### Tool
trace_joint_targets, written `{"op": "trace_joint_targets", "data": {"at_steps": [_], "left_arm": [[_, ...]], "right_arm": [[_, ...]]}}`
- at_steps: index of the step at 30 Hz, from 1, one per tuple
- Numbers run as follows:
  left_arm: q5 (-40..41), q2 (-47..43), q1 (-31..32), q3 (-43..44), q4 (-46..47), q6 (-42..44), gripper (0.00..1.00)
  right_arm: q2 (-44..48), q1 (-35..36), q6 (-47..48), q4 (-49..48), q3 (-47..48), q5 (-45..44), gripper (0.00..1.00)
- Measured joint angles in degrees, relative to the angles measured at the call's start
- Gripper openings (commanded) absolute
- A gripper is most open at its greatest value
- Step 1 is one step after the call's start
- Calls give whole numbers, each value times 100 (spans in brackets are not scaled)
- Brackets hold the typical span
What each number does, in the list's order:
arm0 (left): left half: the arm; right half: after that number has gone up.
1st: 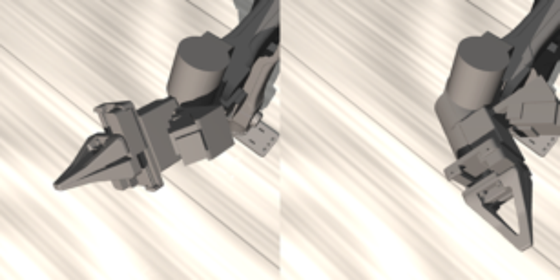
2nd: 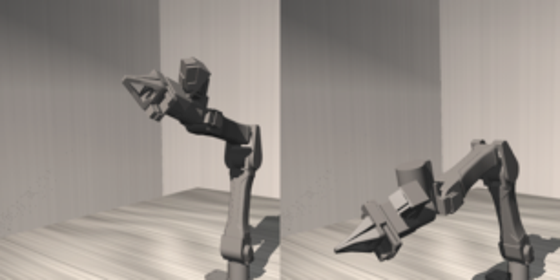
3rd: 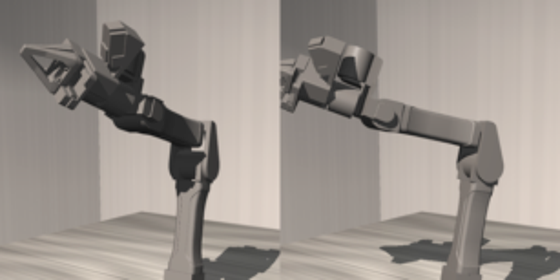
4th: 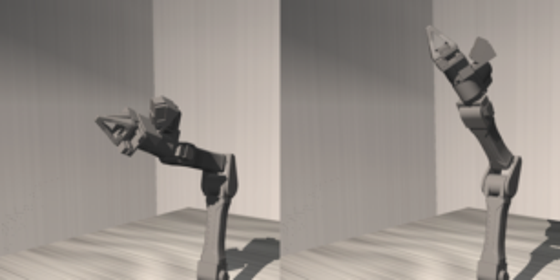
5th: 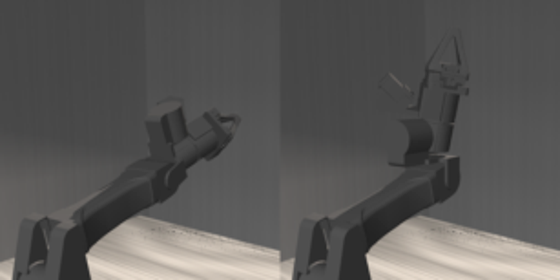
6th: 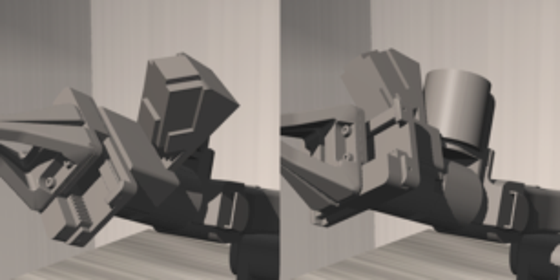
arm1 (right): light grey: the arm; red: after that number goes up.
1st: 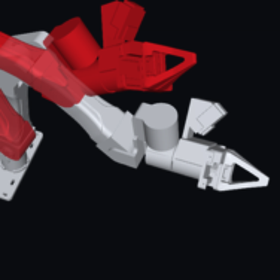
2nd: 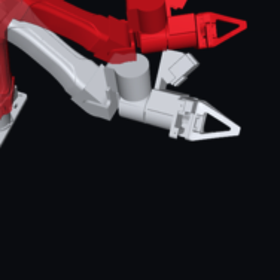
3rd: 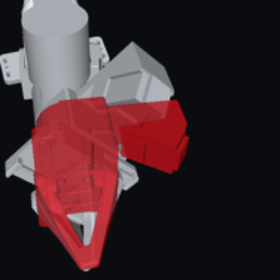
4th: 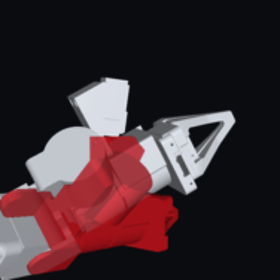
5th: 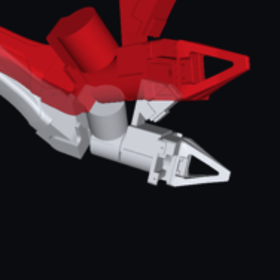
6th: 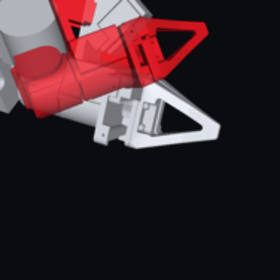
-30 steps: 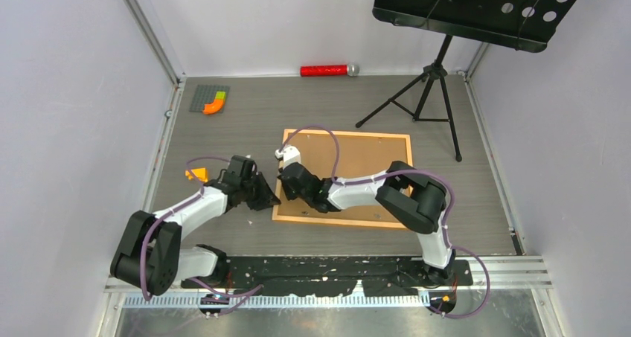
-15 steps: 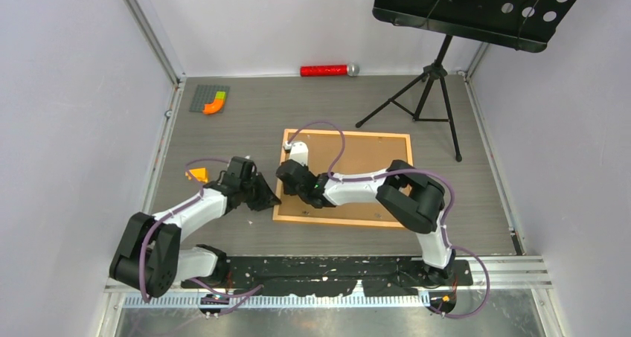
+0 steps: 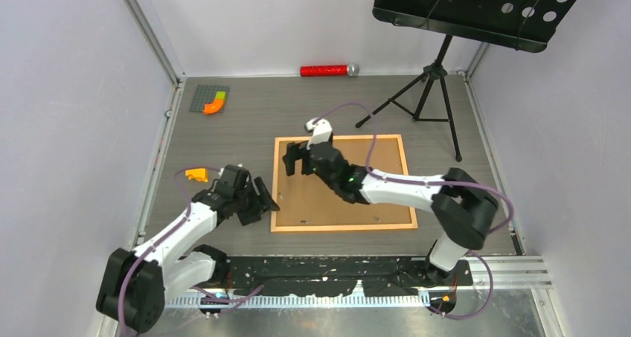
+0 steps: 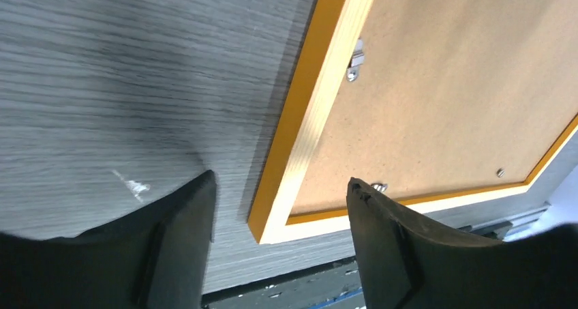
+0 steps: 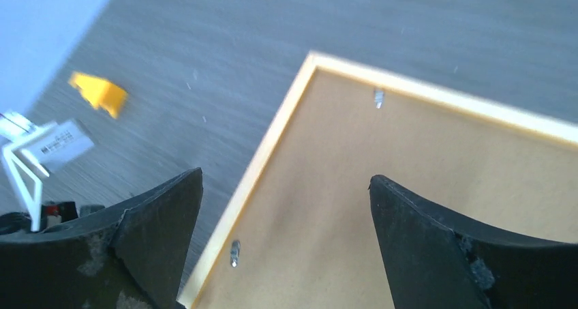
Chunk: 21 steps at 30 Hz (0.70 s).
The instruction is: Take the photo out of the frame
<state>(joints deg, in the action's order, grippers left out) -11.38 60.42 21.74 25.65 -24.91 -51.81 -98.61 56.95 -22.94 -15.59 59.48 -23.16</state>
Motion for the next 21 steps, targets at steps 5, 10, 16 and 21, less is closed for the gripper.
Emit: {"op": "trace_joint_targets", "data": {"at_steps": [5,10,16,21], "left_arm": [[444,-391,0,533,-568,326,100],[791,546,-50,1978,-625,898,100],[898,2428,-332,3558,-608,1482,79],[1084,3853,-446,4577,-813,1915,65]], "right_arm": [[879,-654,83,-837,-647,570,96],[962,-1255,70,-1075,-992,1176,96],[964,-1266,164,-916,-1102,1641,96],[1091,-1250,190,-798,-1189,1709,96]]}}
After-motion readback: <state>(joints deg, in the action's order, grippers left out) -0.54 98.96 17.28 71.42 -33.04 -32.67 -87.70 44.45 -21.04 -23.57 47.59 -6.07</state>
